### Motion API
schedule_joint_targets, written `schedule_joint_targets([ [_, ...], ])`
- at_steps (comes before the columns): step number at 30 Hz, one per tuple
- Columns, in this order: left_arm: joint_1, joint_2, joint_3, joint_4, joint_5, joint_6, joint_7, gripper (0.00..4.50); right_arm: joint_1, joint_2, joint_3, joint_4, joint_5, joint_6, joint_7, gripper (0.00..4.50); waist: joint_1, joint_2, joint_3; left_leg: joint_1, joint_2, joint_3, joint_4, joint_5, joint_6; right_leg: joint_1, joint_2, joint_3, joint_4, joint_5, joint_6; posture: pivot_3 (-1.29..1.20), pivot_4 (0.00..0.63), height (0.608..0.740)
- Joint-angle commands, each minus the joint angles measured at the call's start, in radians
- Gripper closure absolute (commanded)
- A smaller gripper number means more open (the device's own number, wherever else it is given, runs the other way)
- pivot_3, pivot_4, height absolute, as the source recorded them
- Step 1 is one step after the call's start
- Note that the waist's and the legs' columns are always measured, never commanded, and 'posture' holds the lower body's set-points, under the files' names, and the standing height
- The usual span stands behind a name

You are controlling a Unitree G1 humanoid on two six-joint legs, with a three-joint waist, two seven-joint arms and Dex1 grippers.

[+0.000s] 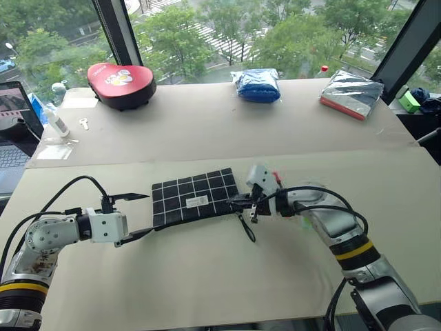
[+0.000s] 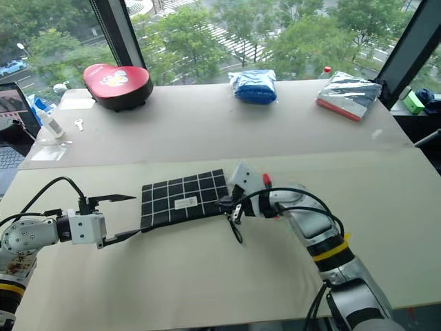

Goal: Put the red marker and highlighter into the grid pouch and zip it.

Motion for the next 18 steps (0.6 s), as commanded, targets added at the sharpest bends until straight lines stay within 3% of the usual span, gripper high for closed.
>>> schedule_joint_targets([
  [1,-0.016,0.016,0.007,-0.008,-0.029,-0.002,0.016,0.0,-0.009,-0.021,0.052,0.019,-0.1,-0.07,-0.001,4.46,0.0,0.0,0.0,0.001,0.0,0.0,0.0,0.0,0.0,0.0,0.0,0.0,0.0,0.0,0.0,0.0,0.15,0.74],
  [8,-0.027,0.022,-0.005,0.013,-0.043,-0.017,0.006,0.0,-0.057,-0.032,0.119,0.103,-0.247,-0.215,0.003,4.46,0.002,-0.001,-0.001,0.007,0.0,0.001,0.0,0.0,0.0,0.003,0.0,0.0,0.0,0.0,0.0,0.0,0.15,0.74],
  [18,-0.031,0.011,-0.076,0.091,-0.021,-0.16,-0.033,0.0,-0.069,-0.02,0.086,0.123,-0.245,-0.274,0.049,4.46,0.002,-0.001,-0.001,0.007,0.0,0.001,0.0,0.0,0.0,0.002,0.0,0.0,0.0,0.0,0.0,0.0,0.15,0.74],
])
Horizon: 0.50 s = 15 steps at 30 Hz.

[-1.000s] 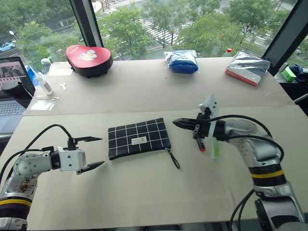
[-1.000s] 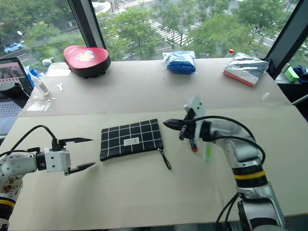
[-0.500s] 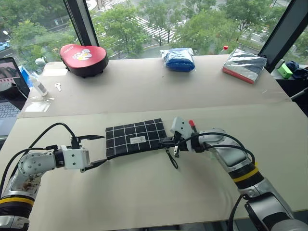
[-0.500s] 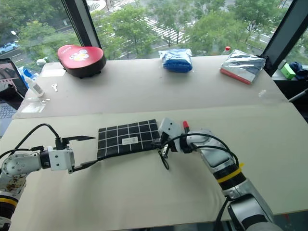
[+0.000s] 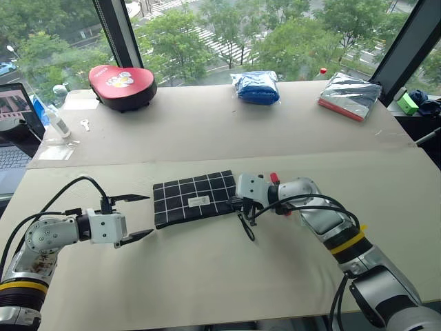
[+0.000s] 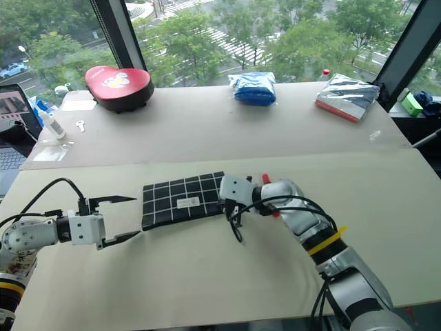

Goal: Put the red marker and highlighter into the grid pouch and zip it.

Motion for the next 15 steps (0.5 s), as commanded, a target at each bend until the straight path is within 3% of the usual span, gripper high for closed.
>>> schedule_joint_targets([
  [1,-0.018,-0.002,-0.04,0.035,0.015,-0.106,-0.008,0.0,0.005,-0.004,-0.02,0.013,-0.011,0.01,0.015,4.46,0.001,0.0,0.0,0.0,0.0,0.0,0.0,0.0,0.0,0.0,0.0,0.0,0.0,0.0,0.0,0.0,0.15,0.74],
  [15,-0.212,-0.053,-0.143,0.208,0.126,-0.329,0.087,0.0,0.047,-0.006,-0.052,-0.059,0.007,0.068,0.039,4.46,0.007,0.0,0.0,0.0,0.0,0.0,0.001,0.0,0.0,0.0,0.0,0.0,0.001,0.0,0.0,0.0,0.15,0.74],
])
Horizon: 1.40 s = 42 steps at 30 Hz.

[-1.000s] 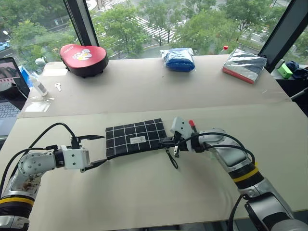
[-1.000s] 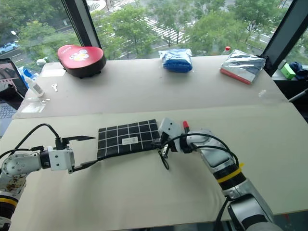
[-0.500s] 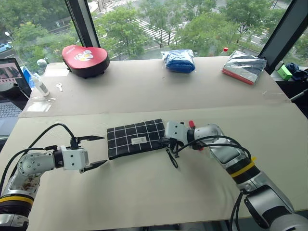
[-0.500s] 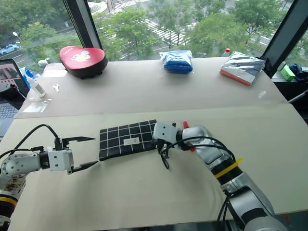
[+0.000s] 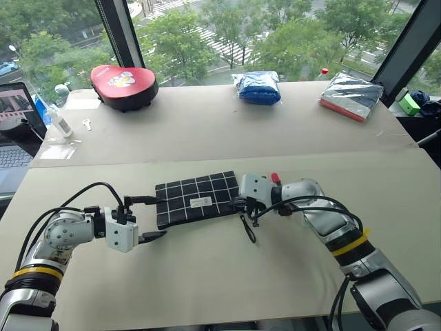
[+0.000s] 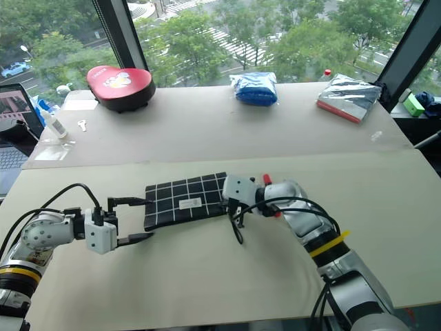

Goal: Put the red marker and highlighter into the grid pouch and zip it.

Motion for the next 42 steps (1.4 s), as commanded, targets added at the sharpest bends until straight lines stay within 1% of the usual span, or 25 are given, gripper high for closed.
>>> schedule_joint_targets([
  [1,-0.061,-0.012,-0.023,0.057,0.055,-0.05,0.043,0.0,0.015,-0.006,-0.011,-0.025,-0.001,0.026,0.01,4.46,0.001,0.0,0.0,0.0,0.0,0.0,0.0,0.0,0.0,0.0,0.0,0.0,0.0,0.0,0.0,0.0,0.15,0.74],
  [7,-0.141,-0.031,-0.062,0.142,0.092,-0.114,0.09,0.0,0.023,-0.009,-0.019,-0.045,0.001,0.041,0.013,4.46,0.0,0.0,0.0,0.0,0.0,0.0,0.001,0.0,0.0,0.0,0.0,0.0,0.001,0.0,0.0,0.0,0.15,0.74],
  [15,-0.194,-0.056,-0.099,0.213,0.132,-0.185,0.156,0.0,0.029,-0.013,-0.027,-0.057,0.002,0.051,0.017,4.46,-0.002,0.0,0.0,-0.002,-0.001,0.001,0.001,0.0,0.0,-0.001,-0.001,0.0,0.007,0.0,0.0,0.0,0.15,0.74],
  [18,-0.204,-0.06,-0.127,0.229,0.105,-0.195,0.151,0.73,0.027,-0.015,-0.03,-0.054,0.002,0.052,0.016,4.5,-0.002,0.0,0.0,-0.002,-0.001,0.001,0.002,0.0,0.0,-0.001,-0.001,0.0,0.008,0.0,0.0,0.0,0.15,0.74],
  [22,-0.196,-0.062,-0.154,0.226,0.062,-0.205,0.147,2.27,0.024,-0.016,-0.033,-0.048,0.0,0.051,0.016,4.5,-0.004,0.0,0.0,-0.002,-0.001,0.002,0.002,0.0,0.0,-0.001,-0.001,0.0,0.008,0.0,0.0,0.0,0.15,0.74],
  [23,-0.194,-0.062,-0.159,0.232,0.058,-0.209,0.148,2.61,0.022,-0.016,-0.033,-0.046,0.001,0.049,0.018,4.5,-0.004,0.0,0.0,-0.002,-0.001,0.002,0.002,0.0,0.0,-0.001,-0.001,0.0,0.008,0.0,0.0,0.0,0.15,0.74],
  [24,-0.193,-0.062,-0.163,0.241,0.056,-0.213,0.15,2.72,0.022,-0.016,-0.033,-0.046,0.001,0.049,0.018,4.5,-0.004,0.0,0.0,-0.002,-0.001,0.002,0.002,0.0,0.0,-0.001,-0.001,0.0,0.008,0.0,0.0,0.0,0.15,0.74],
  [27,-0.192,-0.062,-0.173,0.258,0.047,-0.219,0.15,3.9,0.02,-0.015,-0.033,-0.044,0.003,0.047,0.022,4.5,-0.005,0.0,0.0,-0.002,-0.001,0.002,0.002,0.0,0.0,-0.001,-0.001,0.0,0.008,0.0,0.0,0.0,0.15,0.74],
  [28,-0.192,-0.063,-0.176,0.26,0.045,-0.221,0.15,4.24,0.018,-0.015,-0.033,-0.042,0.003,0.046,0.023,4.5,-0.005,0.0,0.0,-0.002,-0.001,0.002,0.002,0.0,0.0,-0.001,-0.001,0.0,0.008,0.0,0.0,0.0,0.15,0.74],
  [29,-0.192,-0.064,-0.18,0.262,0.042,-0.222,0.15,4.43,0.017,-0.014,-0.033,-0.041,0.003,0.046,0.024,4.5,-0.005,0.0,0.0,-0.002,-0.001,0.002,0.002,0.0,0.0,-0.001,-0.001,0.0,0.008,0.0,0.0,0.0,0.15,0.74],
  [37,-0.185,-0.073,-0.198,0.27,0.008,-0.214,0.139,4.43,0.005,0.011,-0.06,-0.01,0.013,0.043,0.001,4.5,-0.006,0.0,0.0,-0.002,-0.001,0.002,0.003,0.0,0.0,-0.001,-0.001,0.0,0.008,0.0,0.0,0.0,0.15,0.74],
  [38,-0.181,-0.077,-0.193,0.265,0.001,-0.201,0.143,4.48,-0.004,0.032,-0.085,0.001,0.032,0.05,-0.017,4.21,-0.005,0.0,0.0,-0.002,-0.001,0.002,0.003,0.0,0.0,-0.001,-0.001,0.0,0.008,0.0,0.0,0.0,0.15,0.74],
  [39,-0.177,-0.079,-0.19,0.261,-0.003,-0.191,0.146,4.5,-0.011,0.047,-0.103,0.009,0.045,0.055,-0.029,4.03,-0.007,0.0,0.0,-0.002,-0.001,0.002,0.003,0.0,0.0,-0.001,-0.001,0.0,0.008,0.0,0.0,0.0,0.15,0.74],
  [40,-0.17,-0.082,-0.189,0.251,-0.023,-0.17,0.139,4.5,-0.018,0.068,-0.131,0.012,0.075,0.077,-0.037,3.67,-0.007,0.0,0.0,-0.002,-0.001,0.002,0.003,0.0,0.0,-0.001,-0.001,0.0,0.008,0.0,0.0,0.0,0.15,0.74],
  [41,-0.155,-0.086,-0.188,0.229,-0.063,-0.129,0.122,4.5,-0.036,0.092,-0.169,0.022,0.109,0.102,-0.053,3.47,-0.007,0.0,0.0,-0.002,-0.001,0.002,0.003,0.0,0.0,-0.001,-0.001,0.001,0.008,0.0,0.0,0.0,0.15,0.74],
  [42,-0.145,-0.089,-0.186,0.212,-0.096,-0.095,0.107,4.5,-0.049,0.102,-0.19,0.028,0.128,0.119,-0.056,3.13,-0.008,0.0,0.0,-0.002,-0.001,0.002,0.003,0.0,0.0,-0.002,-0.001,0.001,0.009,0.0,0.0,0.0,0.15,0.74],
])
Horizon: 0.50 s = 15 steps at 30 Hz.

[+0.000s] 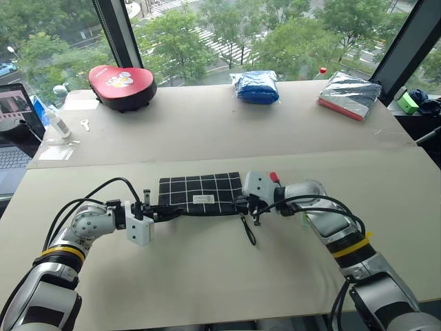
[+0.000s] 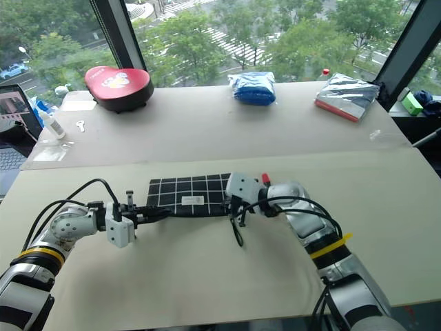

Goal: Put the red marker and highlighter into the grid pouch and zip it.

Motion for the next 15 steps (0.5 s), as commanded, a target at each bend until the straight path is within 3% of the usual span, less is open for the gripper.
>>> schedule_joint_targets([
  [1,0.043,-0.016,0.007,-0.065,-0.124,0.112,-0.041,4.5,-0.068,0.045,-0.11,0.003,0.095,0.064,-0.033,2.82,-0.002,0.0,0.0,0.0,0.0,0.0,0.0,0.0,0.0,0.0,0.0,0.0,0.0,0.0,0.0,0.0,0.15,0.74],
  [6,0.092,-0.033,0.079,-0.215,-0.283,0.325,-0.052,4.5,-0.107,0.059,-0.279,-0.068,0.321,0.355,-0.025,1.14,-0.001,0.0,0.0,-0.001,0.0,0.0,0.0,0.0,0.0,-0.001,0.0,0.0,0.001,0.0,0.0,0.0,0.15,0.74],
  [11,0.132,-0.043,0.152,-0.411,-0.359,0.609,-0.009,4.5,-0.118,-0.02,-0.439,-0.174,0.502,0.513,-0.015,1.14,-0.002,0.0,0.0,-0.009,0.0,-0.001,0.004,0.0,0.001,-0.004,0.0,0.0,0.002,0.0,0.0,0.0,0.15,0.74],
  [15,0.175,-0.045,0.166,-0.554,-0.341,0.8,0.018,4.5,-0.048,-0.086,-0.427,-0.248,0.484,0.499,-0.036,1.14,-0.002,0.0,0.0,-0.007,0.0,-0.001,0.005,-0.001,0.002,-0.003,0.0,0.0,0.001,0.0,0.0,0.0,0.15,0.74],
])
